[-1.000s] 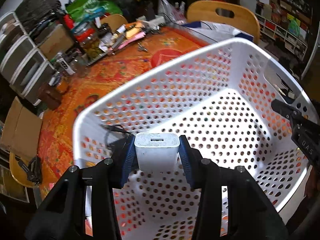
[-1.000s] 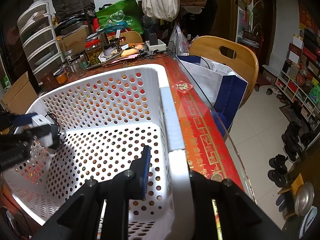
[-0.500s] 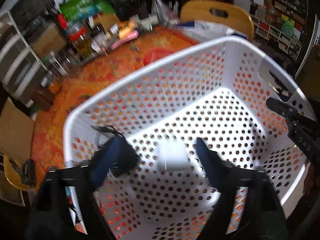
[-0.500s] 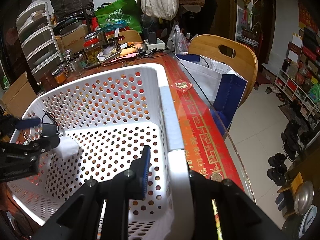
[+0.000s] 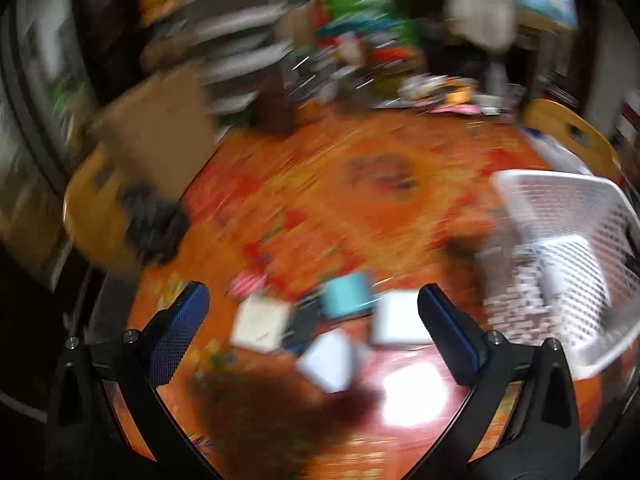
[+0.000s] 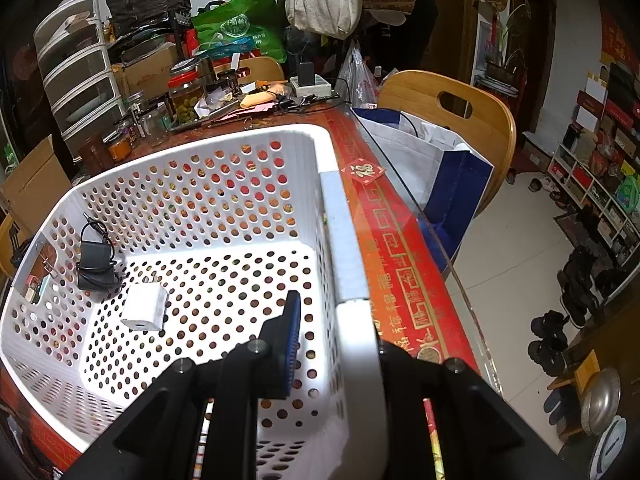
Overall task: Organize rigid objects
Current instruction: 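Grasp the white charger with USB port using the left tool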
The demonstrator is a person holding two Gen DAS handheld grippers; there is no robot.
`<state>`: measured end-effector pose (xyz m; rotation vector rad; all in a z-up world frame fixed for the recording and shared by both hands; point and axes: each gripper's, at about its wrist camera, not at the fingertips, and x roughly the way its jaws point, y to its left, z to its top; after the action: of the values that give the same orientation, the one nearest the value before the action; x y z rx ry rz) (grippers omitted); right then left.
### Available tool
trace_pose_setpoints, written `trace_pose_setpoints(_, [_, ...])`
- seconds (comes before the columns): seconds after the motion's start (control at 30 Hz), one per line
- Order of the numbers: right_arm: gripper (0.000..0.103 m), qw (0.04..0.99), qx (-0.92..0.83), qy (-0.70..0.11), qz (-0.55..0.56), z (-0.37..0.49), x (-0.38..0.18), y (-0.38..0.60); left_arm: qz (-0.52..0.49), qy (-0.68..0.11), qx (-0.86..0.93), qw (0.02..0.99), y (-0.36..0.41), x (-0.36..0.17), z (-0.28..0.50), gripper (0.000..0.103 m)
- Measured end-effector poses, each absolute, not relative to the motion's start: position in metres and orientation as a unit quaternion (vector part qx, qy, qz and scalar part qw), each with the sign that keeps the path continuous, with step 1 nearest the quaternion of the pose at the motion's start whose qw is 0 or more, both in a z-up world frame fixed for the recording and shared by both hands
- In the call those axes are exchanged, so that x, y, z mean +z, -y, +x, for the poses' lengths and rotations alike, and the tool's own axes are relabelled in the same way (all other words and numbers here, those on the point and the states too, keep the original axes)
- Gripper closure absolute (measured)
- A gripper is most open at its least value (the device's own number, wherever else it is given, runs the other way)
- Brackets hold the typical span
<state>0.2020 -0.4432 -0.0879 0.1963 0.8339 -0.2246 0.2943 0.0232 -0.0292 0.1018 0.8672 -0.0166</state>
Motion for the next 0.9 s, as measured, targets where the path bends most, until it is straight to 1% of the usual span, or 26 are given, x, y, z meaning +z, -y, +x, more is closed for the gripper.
trace_pose_setpoints(0.1, [0.087, 0.905, -0.109, -0.400, 0.099, 0.201, -0.088, 0.444, 0.026, -0.464, 0.026, 0.885, -0.070, -0.071, 0.310, 0.000])
trace_pose_setpoints(0.23, [0.087, 0.903, -0.111, -0.403, 0.097, 0.201, -0.088, 0.444, 0.014, -0.497, 0.037, 0.867, -0.090, -0.106, 0.319, 0.000])
trace_pose_setpoints(0.57, [0.087, 0.901, -0.120, -0.405, 0.096, 0.201, -0.087, 0.445, -0.006, -0.510, 0.024, 0.860, -0.103, -0.134, 0.322, 0.000])
trace_pose_setpoints(0.77, [0.087, 0.901, -0.123, -0.406, 0.094, 0.202, -0.087, 0.445, -0.004, -0.523, 0.031, 0.852, -0.111, -0.153, 0.338, 0.000])
trace_pose_setpoints(0.9, [0.087, 0.901, -0.122, -0.406, 0.094, 0.202, -0.087, 0.445, -0.008, -0.516, 0.028, 0.856, -0.107, -0.154, 0.339, 0.000])
